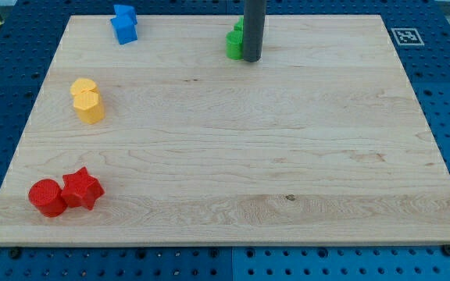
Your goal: Move the green circle below the green star
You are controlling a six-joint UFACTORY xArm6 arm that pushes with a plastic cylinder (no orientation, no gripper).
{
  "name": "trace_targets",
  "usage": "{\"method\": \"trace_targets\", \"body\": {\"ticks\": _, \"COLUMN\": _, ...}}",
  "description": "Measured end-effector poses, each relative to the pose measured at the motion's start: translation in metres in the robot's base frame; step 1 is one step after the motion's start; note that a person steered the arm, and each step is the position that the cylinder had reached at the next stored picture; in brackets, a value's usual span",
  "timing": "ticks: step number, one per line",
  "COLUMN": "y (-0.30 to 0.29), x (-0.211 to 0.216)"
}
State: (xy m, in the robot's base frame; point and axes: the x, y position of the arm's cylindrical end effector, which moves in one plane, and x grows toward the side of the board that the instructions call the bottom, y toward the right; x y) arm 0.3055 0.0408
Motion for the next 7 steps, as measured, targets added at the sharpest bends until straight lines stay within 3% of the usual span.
{"method": "trace_targets", "body": {"ticks": 3, "y": -0.024, "x": 0.019}}
{"method": "trace_targets", "body": {"ticks": 4, "y": -0.075, "x": 0.019}}
{"method": "trace_targets", "body": {"ticks": 7, "y": -0.071, "x": -0.016}}
